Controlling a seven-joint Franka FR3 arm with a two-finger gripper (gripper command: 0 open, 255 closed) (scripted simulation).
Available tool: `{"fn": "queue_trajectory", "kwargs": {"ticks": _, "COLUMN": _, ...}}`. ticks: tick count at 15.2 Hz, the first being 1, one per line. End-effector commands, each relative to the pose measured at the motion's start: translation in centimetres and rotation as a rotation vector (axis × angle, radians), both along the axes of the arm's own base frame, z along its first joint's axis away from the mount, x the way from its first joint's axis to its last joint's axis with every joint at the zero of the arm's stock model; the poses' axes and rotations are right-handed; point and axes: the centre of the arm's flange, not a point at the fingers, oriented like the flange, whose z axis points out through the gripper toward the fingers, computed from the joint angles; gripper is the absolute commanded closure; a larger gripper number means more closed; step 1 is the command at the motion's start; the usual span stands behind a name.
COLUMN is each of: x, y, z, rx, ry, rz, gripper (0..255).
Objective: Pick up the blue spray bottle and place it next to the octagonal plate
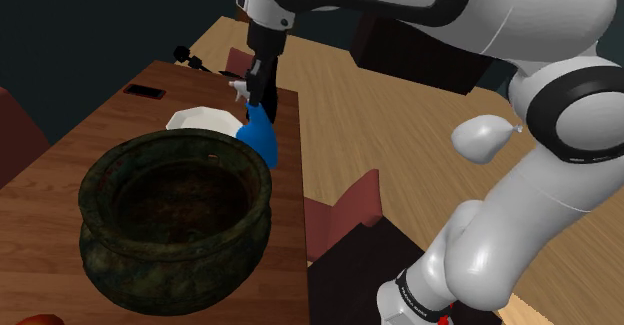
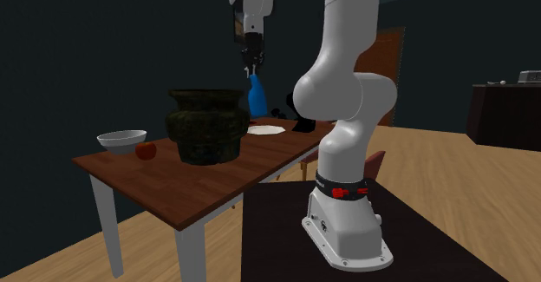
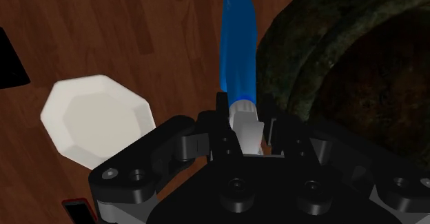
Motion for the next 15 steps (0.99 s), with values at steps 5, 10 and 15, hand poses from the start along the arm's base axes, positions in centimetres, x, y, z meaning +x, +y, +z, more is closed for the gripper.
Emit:
{"fn": "queue_trajectory", "kwargs": {"ticks": 5, "x": 6.8, "y": -0.7, "z": -4.3, "rx": 0.0, "ry": -0.001, "rz": 0.0, "gripper": 255}}
{"fn": "queue_trajectory", "kwargs": {"ticks": 10, "x": 11.4, "y": -1.3, "z": -7.3, "rx": 0.0, "ry": -0.001, "rz": 0.0, "gripper": 255}}
{"fn": "queue_trajectory", "kwargs": {"ticks": 15, "x": 11.4, "y": -1.3, "z": -10.0, "rx": 0.0, "ry": -0.001, "rz": 0.0, "gripper": 255}}
